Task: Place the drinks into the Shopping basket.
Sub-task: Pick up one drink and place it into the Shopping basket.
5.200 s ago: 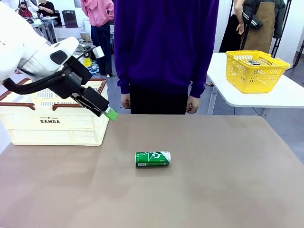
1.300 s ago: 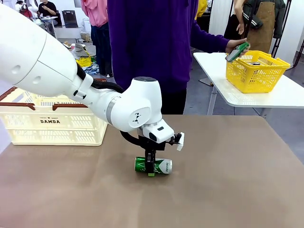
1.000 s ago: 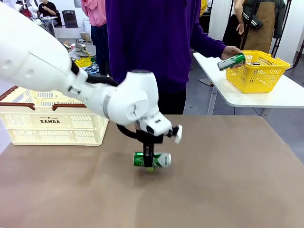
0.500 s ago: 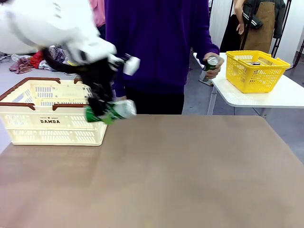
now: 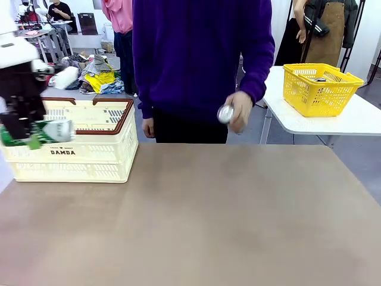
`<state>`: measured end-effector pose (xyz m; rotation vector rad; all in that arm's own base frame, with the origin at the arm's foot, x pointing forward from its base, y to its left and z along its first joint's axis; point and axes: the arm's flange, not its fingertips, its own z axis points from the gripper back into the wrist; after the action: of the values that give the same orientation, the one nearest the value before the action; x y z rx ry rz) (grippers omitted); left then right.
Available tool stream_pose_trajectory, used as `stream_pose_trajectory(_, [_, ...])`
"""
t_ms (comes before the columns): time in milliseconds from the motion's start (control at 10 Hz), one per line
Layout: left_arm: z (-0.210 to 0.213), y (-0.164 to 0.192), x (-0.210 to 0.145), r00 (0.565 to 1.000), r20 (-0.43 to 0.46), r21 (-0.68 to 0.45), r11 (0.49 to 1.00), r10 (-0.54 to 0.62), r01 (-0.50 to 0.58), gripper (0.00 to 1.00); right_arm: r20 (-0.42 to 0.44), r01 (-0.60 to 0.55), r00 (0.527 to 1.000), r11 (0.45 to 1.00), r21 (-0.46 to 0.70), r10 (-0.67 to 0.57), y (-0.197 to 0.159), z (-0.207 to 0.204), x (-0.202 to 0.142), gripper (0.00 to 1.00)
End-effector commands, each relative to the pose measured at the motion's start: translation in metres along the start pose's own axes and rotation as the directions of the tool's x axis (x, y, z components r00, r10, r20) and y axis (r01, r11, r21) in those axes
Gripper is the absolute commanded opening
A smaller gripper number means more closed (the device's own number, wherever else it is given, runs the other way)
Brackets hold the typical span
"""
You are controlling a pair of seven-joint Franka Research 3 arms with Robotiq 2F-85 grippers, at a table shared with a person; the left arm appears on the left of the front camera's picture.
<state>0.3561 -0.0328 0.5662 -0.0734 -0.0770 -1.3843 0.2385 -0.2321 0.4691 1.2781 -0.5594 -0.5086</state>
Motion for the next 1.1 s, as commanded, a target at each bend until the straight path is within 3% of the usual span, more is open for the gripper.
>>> stream_pose_trajectory(0, [-0.001, -0.007, 0.033, 0.998, -0.005, -0.006, 0.998, -0.055, 0.055, 0.00, 0.008, -0.012, 1.000, 1.000, 0.024, 0.011, 0.003, 0.001, 0.001, 1.00])
stream_pose_trajectory(400, [-0.005, -0.007, 0.023, 0.999, -0.010, -0.011, 0.999, -0.051, 0.051, 0.00, 0.008, -0.012, 1.000, 1.000, 0.024, 0.011, 0.003, 0.001, 0.001, 1.00])
stream_pose_trajectory(600, [0.021, 0.053, 0.023, 0.998, -0.008, 0.006, 0.998, 0.064, -0.064, 0.00, 0.008, -0.012, 1.000, 1.000, 0.024, 0.011, 0.003, 0.001, 0.001, 1.00])
stream_pose_trajectory(900, [0.015, 0.121, 0.029, 0.997, 0.054, 0.100, 0.994, 0.048, -0.053, 0.00, 0.008, -0.012, 1.000, 1.000, 0.024, 0.011, 0.003, 0.001, 0.001, 1.00])
stream_pose_trajectory(1000, [0.008, 0.145, 0.031, 1.000, 0.005, 0.122, 0.992, 0.010, -0.011, 0.00, 0.008, -0.012, 1.000, 1.000, 0.024, 0.011, 0.003, 0.001, 0.001, 1.00])
